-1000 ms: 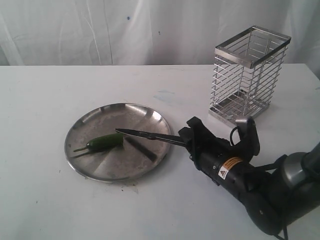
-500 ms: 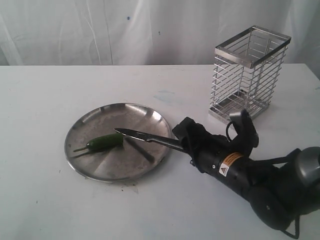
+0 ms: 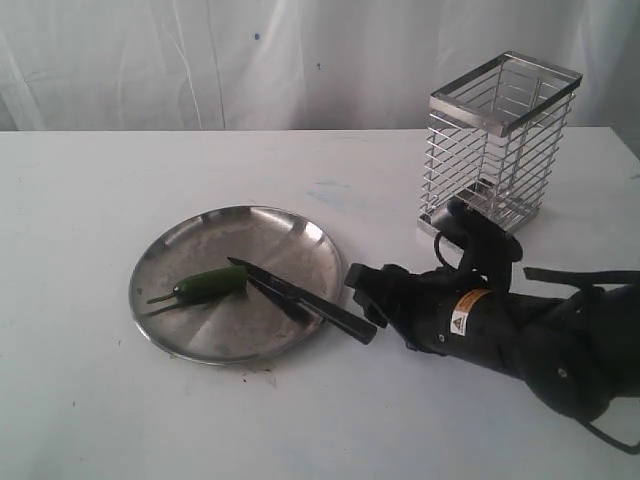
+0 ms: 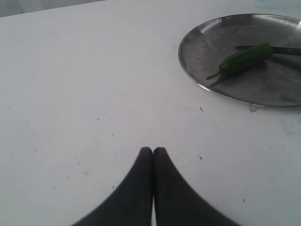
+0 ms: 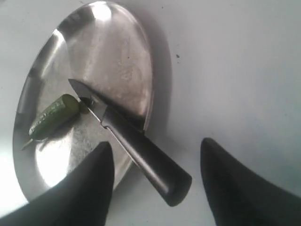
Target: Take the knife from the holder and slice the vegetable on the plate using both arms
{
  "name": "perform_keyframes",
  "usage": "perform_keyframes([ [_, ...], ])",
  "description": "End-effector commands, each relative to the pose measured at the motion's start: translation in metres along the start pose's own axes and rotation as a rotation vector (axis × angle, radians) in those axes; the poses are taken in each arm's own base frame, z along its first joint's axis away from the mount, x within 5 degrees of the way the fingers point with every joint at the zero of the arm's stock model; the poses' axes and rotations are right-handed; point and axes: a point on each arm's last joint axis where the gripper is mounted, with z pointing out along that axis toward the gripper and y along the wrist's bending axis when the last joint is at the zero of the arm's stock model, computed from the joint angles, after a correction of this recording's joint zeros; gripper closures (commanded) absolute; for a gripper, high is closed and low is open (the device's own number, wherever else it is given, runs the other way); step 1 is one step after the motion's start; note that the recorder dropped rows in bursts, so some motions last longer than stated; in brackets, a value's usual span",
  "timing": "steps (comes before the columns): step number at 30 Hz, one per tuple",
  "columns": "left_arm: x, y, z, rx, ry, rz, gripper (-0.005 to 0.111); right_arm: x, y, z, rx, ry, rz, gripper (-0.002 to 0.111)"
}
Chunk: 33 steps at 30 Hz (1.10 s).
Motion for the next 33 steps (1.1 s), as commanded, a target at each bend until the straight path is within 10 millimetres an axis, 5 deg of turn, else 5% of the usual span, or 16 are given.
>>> perform_keyframes([
  [1, 0.000, 0.000, 0.000, 0.001, -0.006, -0.005, 0.107, -0.017, 0.018, -0.012, 0.040, 0.061, -0.168, 0.056],
  [8, 0.000, 0.000, 0.000, 0.001, -0.006, -0.005, 0.107, -0.080, 0.047, -0.019, 0.264, 0.342, -0.461, 0.056],
  [15, 0.000, 0.000, 0.000, 0.001, -0.006, -0.005, 0.107, -0.107, 0.066, 0.013, -0.095, 0.888, -0.483, 0.056],
  [23, 0.000, 0.000, 0.000, 0.001, -0.006, -0.005, 0.107, -0.113, 0.050, 0.053, -0.126, 0.862, -0.736, 0.056],
  [33, 0.000, 0.000, 0.000, 0.001, -0.006, -0.005, 0.107, -0.118, 0.040, 0.061, -0.082, 0.822, -0.755, 0.056],
])
